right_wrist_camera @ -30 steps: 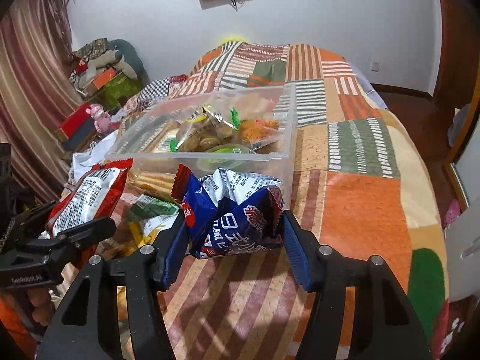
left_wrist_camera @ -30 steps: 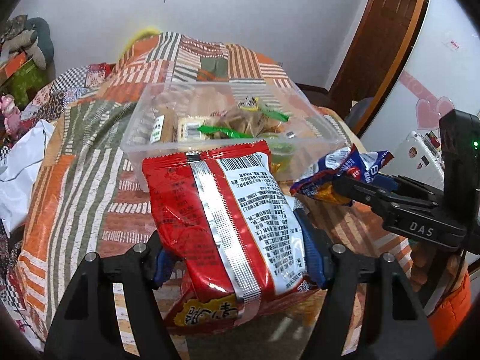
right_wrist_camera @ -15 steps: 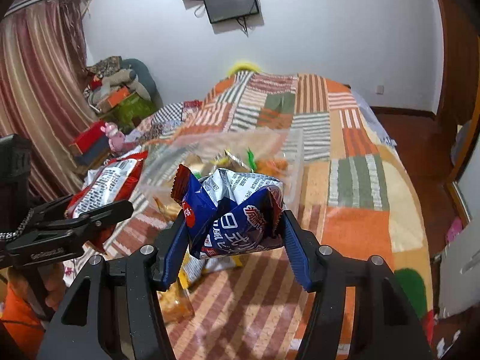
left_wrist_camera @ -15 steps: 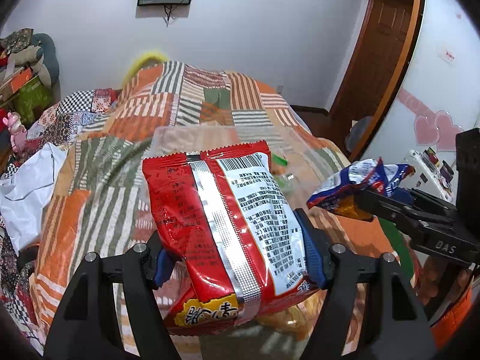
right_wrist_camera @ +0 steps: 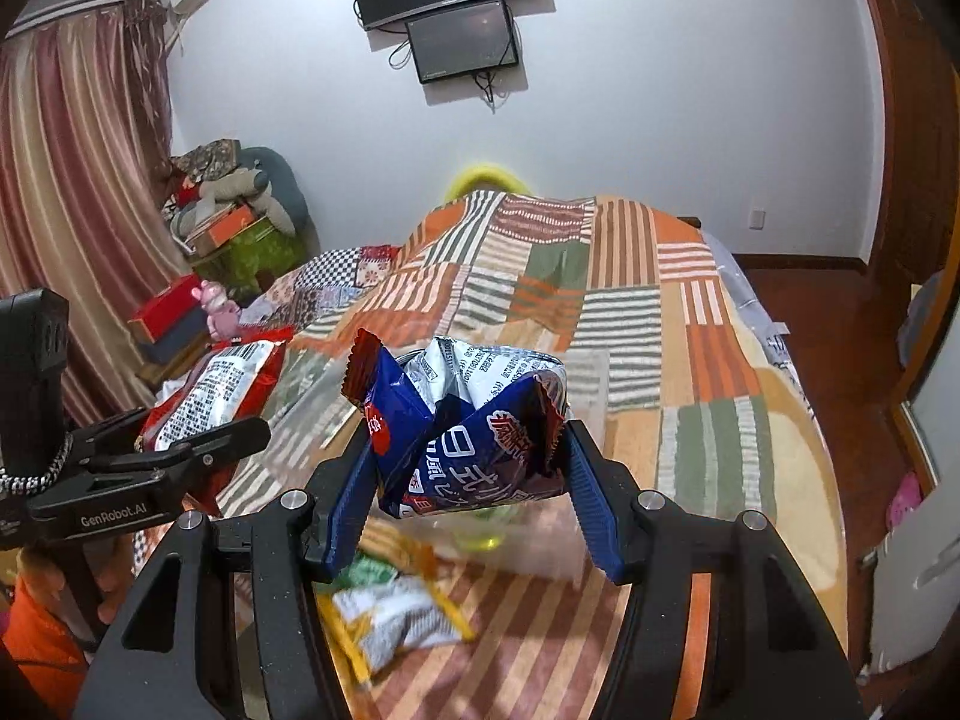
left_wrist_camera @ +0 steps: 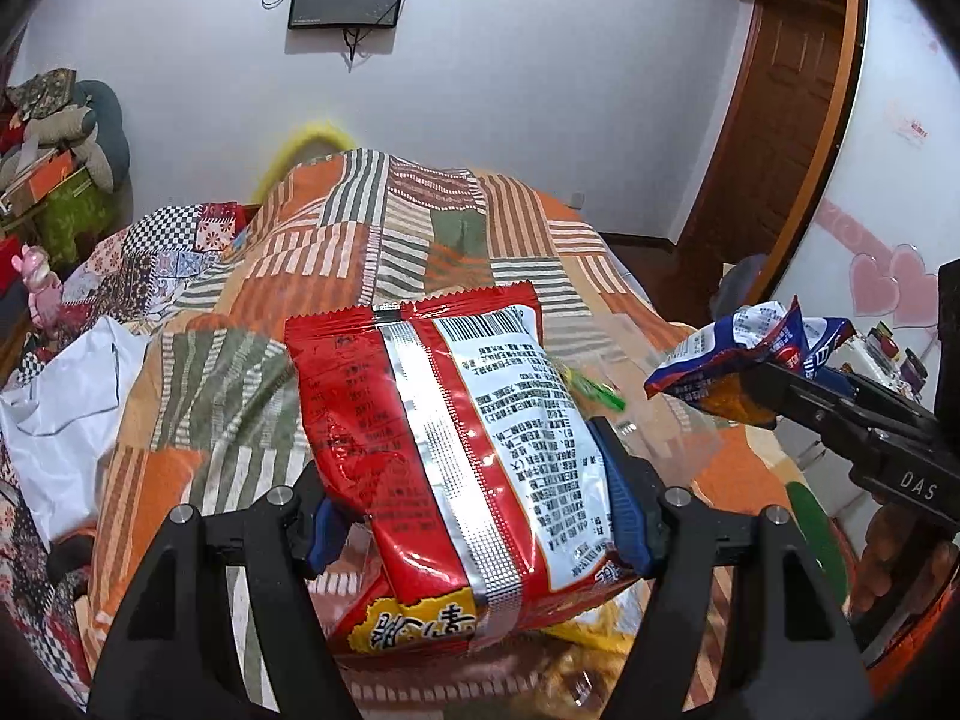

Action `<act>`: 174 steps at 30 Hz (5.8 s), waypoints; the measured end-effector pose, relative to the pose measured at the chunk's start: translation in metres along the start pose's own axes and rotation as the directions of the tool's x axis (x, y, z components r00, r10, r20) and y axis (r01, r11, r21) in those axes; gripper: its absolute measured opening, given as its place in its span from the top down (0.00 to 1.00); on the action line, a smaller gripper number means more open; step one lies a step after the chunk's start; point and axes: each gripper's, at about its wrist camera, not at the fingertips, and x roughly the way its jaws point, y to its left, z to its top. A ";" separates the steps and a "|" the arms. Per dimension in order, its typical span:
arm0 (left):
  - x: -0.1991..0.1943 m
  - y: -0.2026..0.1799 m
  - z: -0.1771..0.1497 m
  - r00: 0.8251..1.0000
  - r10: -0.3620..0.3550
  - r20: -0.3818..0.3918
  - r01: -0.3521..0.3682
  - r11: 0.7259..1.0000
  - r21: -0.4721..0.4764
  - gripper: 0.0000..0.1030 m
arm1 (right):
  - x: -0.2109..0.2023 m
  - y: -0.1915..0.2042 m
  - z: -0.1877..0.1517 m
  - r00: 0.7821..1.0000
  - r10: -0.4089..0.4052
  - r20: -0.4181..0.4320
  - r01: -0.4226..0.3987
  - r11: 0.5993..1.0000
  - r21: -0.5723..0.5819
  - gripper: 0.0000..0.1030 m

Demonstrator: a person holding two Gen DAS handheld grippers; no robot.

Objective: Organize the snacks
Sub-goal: 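Lift both chip bags over the clear box and release them inside, then grasp the peanut bag with the left tool while the right tool grasps the white-yellow chip bag, then lower the peanut bag and white-yellow chip bag into the box and release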

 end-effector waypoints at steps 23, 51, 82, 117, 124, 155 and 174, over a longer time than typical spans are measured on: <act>0.091 0.024 0.019 0.995 0.000 -0.103 -0.002 1.000 -0.014 0.32 | 0.072 -0.018 0.021 0.996 -0.058 -0.073 0.059 0.998 0.005 0.45; 0.088 0.036 0.013 0.986 0.014 -0.166 -0.024 0.998 -0.055 0.29 | 0.071 -0.014 0.021 0.989 -0.070 -0.127 0.068 0.998 -0.015 0.31; -0.021 -0.010 -0.069 0.986 -0.032 -0.165 0.034 0.999 0.004 0.09 | -0.016 0.018 -0.053 0.988 -0.016 -0.153 0.008 0.999 -0.051 0.22; -0.009 -0.014 -0.112 0.971 -0.106 -0.214 0.101 0.994 -0.037 0.22 | -0.001 0.006 -0.090 0.960 0.020 -0.279 -0.012 0.999 0.033 0.22; -0.022 0.019 -0.097 0.989 -0.028 -0.148 0.019 0.998 -0.060 0.22 | 0.026 0.020 -0.089 0.941 0.060 -0.332 -0.058 0.998 0.017 0.22; -0.012 0.031 -0.087 0.992 -0.020 -0.128 0.008 0.996 -0.090 0.22 | 0.051 0.023 -0.091 0.919 0.100 -0.382 -0.115 0.993 -0.017 0.45; -0.025 0.019 -0.032 1.000 -0.007 0.001 0.008 0.999 -0.053 0.22 | 0.006 0.018 -0.039 0.987 0.039 -0.155 -0.043 0.999 -0.022 0.45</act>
